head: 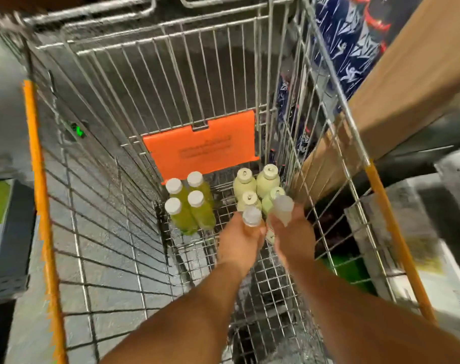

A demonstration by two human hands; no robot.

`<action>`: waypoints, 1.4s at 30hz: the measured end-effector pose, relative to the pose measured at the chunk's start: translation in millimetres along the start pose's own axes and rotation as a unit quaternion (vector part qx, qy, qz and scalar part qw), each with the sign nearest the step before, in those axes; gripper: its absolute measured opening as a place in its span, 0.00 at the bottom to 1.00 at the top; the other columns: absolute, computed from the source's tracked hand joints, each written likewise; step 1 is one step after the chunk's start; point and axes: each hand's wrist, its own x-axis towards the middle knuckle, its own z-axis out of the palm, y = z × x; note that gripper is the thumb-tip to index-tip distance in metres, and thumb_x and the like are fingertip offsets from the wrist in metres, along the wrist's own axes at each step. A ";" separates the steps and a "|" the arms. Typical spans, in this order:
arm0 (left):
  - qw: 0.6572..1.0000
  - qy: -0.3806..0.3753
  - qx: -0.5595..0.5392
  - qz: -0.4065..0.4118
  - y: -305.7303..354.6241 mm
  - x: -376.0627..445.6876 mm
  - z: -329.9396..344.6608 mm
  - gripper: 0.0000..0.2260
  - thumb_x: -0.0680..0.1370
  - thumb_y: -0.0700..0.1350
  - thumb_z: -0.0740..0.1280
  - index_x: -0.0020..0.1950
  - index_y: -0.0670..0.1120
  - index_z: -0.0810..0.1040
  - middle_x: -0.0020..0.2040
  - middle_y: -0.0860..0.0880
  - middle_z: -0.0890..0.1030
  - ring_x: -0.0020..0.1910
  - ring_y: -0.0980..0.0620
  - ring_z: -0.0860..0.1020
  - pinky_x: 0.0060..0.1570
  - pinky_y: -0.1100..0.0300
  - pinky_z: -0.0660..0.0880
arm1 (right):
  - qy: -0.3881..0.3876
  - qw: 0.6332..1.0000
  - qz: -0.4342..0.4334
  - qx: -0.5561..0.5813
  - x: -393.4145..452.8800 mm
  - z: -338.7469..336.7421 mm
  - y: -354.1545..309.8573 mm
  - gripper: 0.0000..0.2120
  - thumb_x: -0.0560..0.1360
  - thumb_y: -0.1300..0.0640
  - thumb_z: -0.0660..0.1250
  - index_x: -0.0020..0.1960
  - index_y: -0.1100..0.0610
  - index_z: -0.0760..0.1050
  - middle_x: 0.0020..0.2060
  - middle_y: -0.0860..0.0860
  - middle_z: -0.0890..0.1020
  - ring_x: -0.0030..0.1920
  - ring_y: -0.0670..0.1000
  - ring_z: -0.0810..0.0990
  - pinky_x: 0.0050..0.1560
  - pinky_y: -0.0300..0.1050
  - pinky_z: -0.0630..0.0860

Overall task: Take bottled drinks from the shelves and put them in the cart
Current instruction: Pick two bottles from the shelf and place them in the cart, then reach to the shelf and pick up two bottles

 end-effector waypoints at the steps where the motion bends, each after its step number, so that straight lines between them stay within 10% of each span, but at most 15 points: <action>1: 1.000 -0.003 0.001 0.000 -2.1 4.4 5.7 0.13 0.76 0.51 0.72 0.46 0.65 0.69 0.43 0.62 0.79 0.42 0.66 0.76 0.39 0.68 0.71 | 0.002 1.000 0.010 0.001 3.3 3.9 4.3 0.18 0.77 0.49 0.68 0.63 0.52 0.68 0.42 0.46 0.77 0.40 0.48 0.76 0.38 0.39 0.67; 8: 1.000 0.003 0.007 0.024 -10.1 22.8 26.2 0.13 0.74 0.51 0.73 0.54 0.60 0.73 0.49 0.58 0.81 0.49 0.56 0.79 0.50 0.55 0.77 | 0.050 0.998 0.031 0.032 12.7 7.5 9.1 0.11 0.77 0.48 0.68 0.44 0.35 0.68 0.37 0.37 0.75 0.38 0.35 0.75 0.35 0.34 0.68; 14: 0.998 -0.052 -0.002 0.023 2.5 18.0 13.9 0.21 0.71 0.46 0.75 0.61 0.58 0.72 0.51 0.59 0.81 0.50 0.55 0.80 0.49 0.59 0.78 | 0.001 0.997 0.077 0.024 1.0 -4.3 -3.0 0.31 0.76 0.53 0.71 0.74 0.52 0.61 0.64 0.52 0.76 0.64 0.55 0.76 0.63 0.57 0.74; 18: 0.994 -0.081 0.023 0.066 25.9 -0.1 -14.5 0.19 0.71 0.44 0.75 0.52 0.62 0.70 0.42 0.65 0.78 0.40 0.70 0.77 0.34 0.77 0.70 | 0.020 0.997 0.064 0.042 -23.9 -23.4 -27.8 0.37 0.74 0.55 0.72 0.77 0.52 0.56 0.69 0.53 0.71 0.67 0.54 0.72 0.67 0.52 0.71; 24: 0.977 -0.085 0.084 0.179 86.7 -53.1 -79.3 0.19 0.71 0.46 0.76 0.56 0.59 0.73 0.44 0.67 0.77 0.42 0.69 0.75 0.43 0.74 0.69 | 0.038 0.998 0.023 0.036 -93.0 -76.1 -100.5 0.13 0.75 0.52 0.65 0.58 0.44 0.70 0.53 0.50 0.79 0.51 0.51 0.79 0.51 0.47 0.75; 28: 0.939 -0.070 0.194 0.274 131.1 -106.8 -135.9 0.25 0.73 0.46 0.73 0.69 0.50 0.74 0.62 0.49 0.79 0.62 0.46 0.76 0.59 0.56 0.72 | 0.140 0.986 -0.076 -0.056 -158.6 -122.0 -160.3 0.13 0.77 0.56 0.67 0.60 0.59 0.76 0.53 0.57 0.79 0.54 0.60 0.78 0.54 0.48 0.70; 42: 0.766 -0.096 0.289 0.566 272.6 -426.5 -277.1 0.23 0.76 0.54 0.71 0.69 0.48 0.75 0.65 0.43 0.78 0.65 0.41 0.74 0.64 0.52 0.70 | 0.404 0.903 -0.014 -0.144 -499.0 -332.3 -292.8 0.19 0.77 0.44 0.61 0.59 0.56 0.77 0.56 0.56 0.80 0.59 0.59 0.77 0.58 0.53 0.75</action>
